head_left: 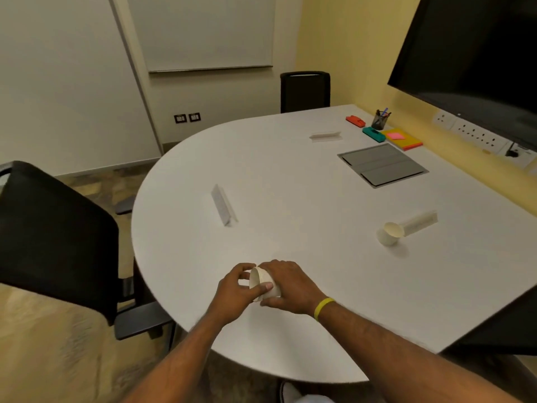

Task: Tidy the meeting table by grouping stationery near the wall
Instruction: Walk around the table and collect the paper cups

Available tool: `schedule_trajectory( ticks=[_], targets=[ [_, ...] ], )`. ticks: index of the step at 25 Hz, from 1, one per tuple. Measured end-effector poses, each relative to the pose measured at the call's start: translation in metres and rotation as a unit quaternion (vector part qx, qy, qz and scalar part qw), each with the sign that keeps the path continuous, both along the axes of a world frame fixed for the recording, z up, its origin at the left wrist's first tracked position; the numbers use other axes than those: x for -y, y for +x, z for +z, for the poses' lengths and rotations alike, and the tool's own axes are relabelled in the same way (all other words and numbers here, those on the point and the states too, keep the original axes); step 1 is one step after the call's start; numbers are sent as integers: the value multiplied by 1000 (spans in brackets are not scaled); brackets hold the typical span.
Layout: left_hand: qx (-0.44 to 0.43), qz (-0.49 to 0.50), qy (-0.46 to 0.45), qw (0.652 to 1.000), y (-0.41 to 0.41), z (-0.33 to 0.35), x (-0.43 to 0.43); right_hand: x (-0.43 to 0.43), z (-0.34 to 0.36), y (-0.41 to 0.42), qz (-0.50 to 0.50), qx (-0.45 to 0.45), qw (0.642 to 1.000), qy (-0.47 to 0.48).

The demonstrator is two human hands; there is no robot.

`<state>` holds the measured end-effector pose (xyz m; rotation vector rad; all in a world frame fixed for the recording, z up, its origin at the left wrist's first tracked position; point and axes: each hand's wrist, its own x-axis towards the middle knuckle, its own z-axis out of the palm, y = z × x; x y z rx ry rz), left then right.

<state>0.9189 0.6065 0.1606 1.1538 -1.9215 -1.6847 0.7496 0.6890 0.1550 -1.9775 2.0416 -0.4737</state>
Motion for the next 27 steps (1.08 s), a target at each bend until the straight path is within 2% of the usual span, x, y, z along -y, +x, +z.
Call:
schedule_trajectory(
  ticks=[3, 6, 8, 11, 14, 17, 21, 24, 27],
  targets=[
    [-8, 47, 2, 999, 34, 1, 18, 17, -2, 11, -23, 13, 1000, -6],
    [-13, 111, 23, 993, 70, -5, 46, 32, -14, 9, -105, 89, 990, 28],
    [-6, 156, 35, 987, 94, -10, 70, 49, -26, 7, -181, 182, 965, 48],
    [8, 184, 47, 982, 121, -18, 106, 85, -53, 5, -283, 306, 908, 31],
    [27, 179, 61, 982, 134, -28, 148, 132, -80, 6, -353, 374, 857, 23],
    [57, 165, 69, 982, 140, -40, 194, 183, -101, 5, -399, 385, 832, 23],
    [91, 156, 86, 980, 140, -54, 241, 230, -125, 2, -432, 363, 826, 5],
    [108, 141, 86, 980, 138, -57, 263, 241, -136, 2, -439, 354, 826, 25],
    [128, 110, 79, 982, 140, -58, 283, 238, -150, 6, -465, 357, 809, 53]
  ],
)
